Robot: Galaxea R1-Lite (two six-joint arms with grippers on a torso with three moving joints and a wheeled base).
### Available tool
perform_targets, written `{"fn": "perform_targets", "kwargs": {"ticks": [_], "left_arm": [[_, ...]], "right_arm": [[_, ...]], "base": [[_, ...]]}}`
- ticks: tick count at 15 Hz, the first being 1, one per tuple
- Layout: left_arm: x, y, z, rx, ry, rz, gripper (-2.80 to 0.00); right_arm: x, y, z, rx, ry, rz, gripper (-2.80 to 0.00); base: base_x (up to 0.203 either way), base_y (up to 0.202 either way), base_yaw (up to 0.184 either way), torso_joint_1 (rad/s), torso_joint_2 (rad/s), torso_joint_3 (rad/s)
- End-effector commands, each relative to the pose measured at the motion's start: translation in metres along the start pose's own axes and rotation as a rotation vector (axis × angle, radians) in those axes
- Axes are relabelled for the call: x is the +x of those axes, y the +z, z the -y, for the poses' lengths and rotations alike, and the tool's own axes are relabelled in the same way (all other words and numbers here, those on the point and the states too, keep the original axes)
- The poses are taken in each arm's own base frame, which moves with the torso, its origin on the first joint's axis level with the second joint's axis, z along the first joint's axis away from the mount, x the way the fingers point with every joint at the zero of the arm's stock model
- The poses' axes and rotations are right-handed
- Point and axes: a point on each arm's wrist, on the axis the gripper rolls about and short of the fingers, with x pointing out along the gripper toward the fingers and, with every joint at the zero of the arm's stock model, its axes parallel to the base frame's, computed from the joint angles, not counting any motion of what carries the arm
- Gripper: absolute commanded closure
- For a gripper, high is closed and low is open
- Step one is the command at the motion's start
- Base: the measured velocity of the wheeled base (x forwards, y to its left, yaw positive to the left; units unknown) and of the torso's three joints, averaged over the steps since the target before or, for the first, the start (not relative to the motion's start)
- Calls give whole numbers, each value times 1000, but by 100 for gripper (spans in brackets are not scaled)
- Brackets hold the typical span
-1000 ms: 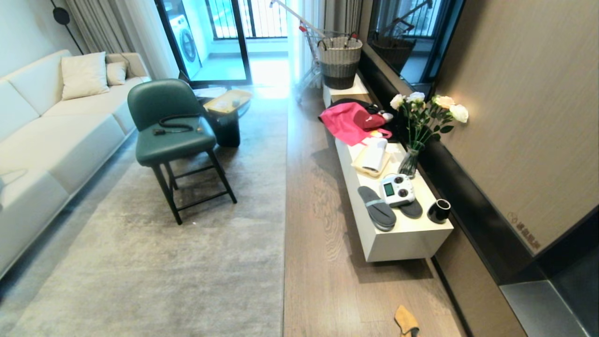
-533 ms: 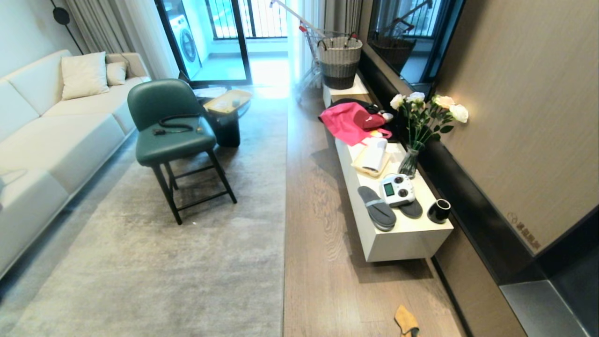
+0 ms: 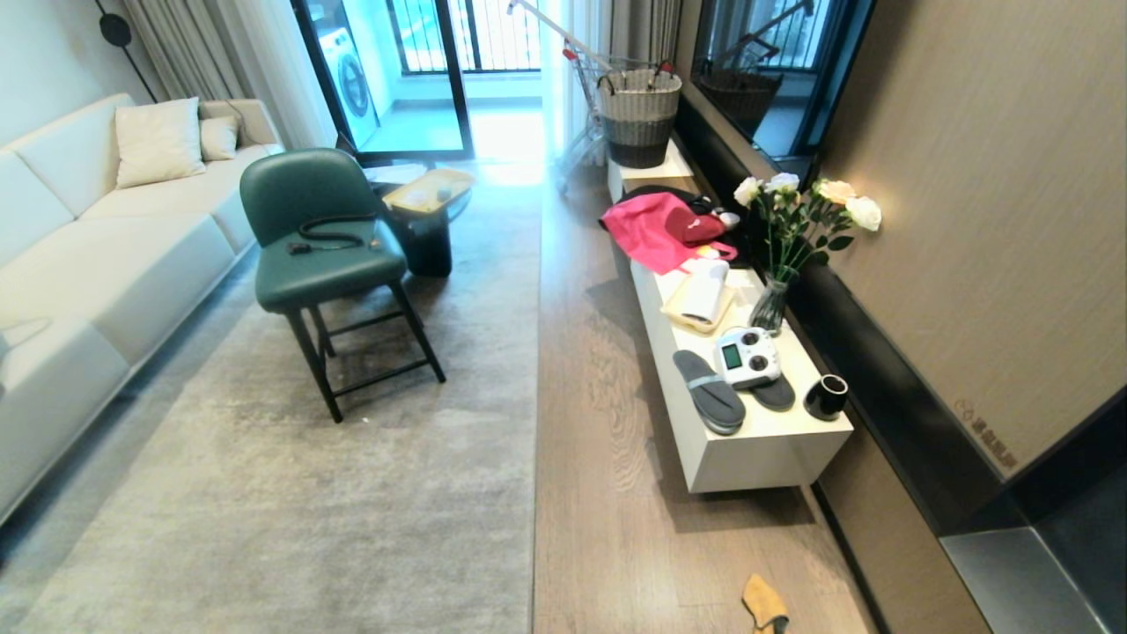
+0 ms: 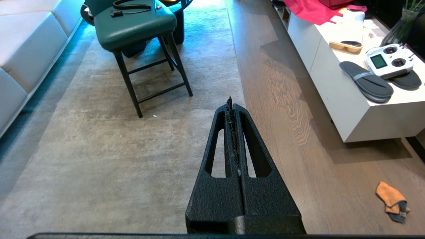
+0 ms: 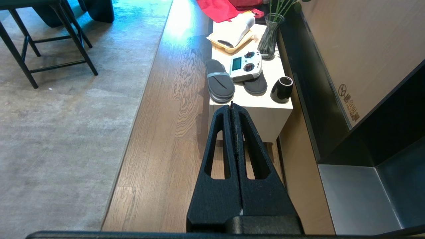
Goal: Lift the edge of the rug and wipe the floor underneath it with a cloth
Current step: Pick up the rag
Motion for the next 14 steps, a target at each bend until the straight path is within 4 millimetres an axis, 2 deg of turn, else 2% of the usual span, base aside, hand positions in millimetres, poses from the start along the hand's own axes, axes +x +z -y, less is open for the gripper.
{"fn": "perform_targets", "kwargs": {"ticks": [1, 14], "left_arm": [[0, 0, 0, 0, 0, 0, 0], [0, 0, 0, 0, 0, 0, 0]], "right_arm": [[0, 0, 0, -1, 2, -1, 0], [0, 0, 0, 2, 0, -3, 0]], "base": [[0, 0, 0, 0, 0, 0], [0, 0, 0, 0, 0, 0]]}}
